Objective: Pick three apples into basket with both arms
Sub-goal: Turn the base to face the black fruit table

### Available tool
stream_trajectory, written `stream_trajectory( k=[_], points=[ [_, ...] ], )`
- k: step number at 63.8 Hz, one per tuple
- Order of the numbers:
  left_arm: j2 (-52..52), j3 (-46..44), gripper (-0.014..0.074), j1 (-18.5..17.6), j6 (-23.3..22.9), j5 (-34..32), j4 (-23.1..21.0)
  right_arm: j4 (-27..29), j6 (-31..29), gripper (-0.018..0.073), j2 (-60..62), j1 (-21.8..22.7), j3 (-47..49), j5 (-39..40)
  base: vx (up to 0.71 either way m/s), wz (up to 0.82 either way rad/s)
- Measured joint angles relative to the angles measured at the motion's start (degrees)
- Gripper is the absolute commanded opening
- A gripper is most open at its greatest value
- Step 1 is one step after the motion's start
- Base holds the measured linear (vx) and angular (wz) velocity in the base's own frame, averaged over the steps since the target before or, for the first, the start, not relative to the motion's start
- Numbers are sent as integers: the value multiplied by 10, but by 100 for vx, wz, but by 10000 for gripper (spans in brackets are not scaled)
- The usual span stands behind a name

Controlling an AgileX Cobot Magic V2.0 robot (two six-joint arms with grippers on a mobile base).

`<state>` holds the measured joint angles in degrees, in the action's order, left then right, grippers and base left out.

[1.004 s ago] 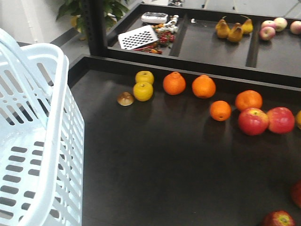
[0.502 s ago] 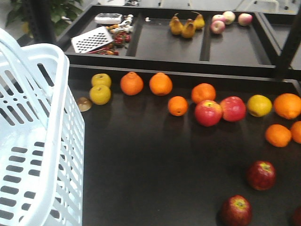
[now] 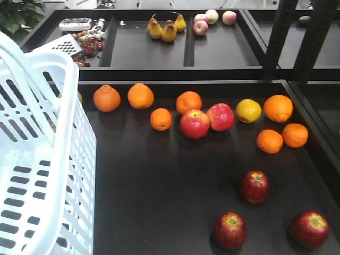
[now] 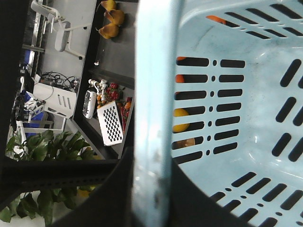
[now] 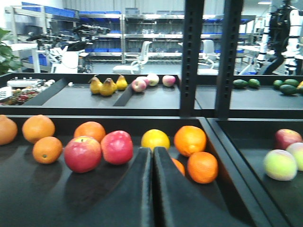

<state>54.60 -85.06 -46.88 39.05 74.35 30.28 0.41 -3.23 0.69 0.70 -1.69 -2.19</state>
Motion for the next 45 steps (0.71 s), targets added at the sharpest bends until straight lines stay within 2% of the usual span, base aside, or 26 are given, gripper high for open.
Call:
stream_trajectory(
  k=[45],
  points=[
    [0,0,-6,0,0,0,0,0,0,-9,0,0,0,0,0,-4]
  ],
)
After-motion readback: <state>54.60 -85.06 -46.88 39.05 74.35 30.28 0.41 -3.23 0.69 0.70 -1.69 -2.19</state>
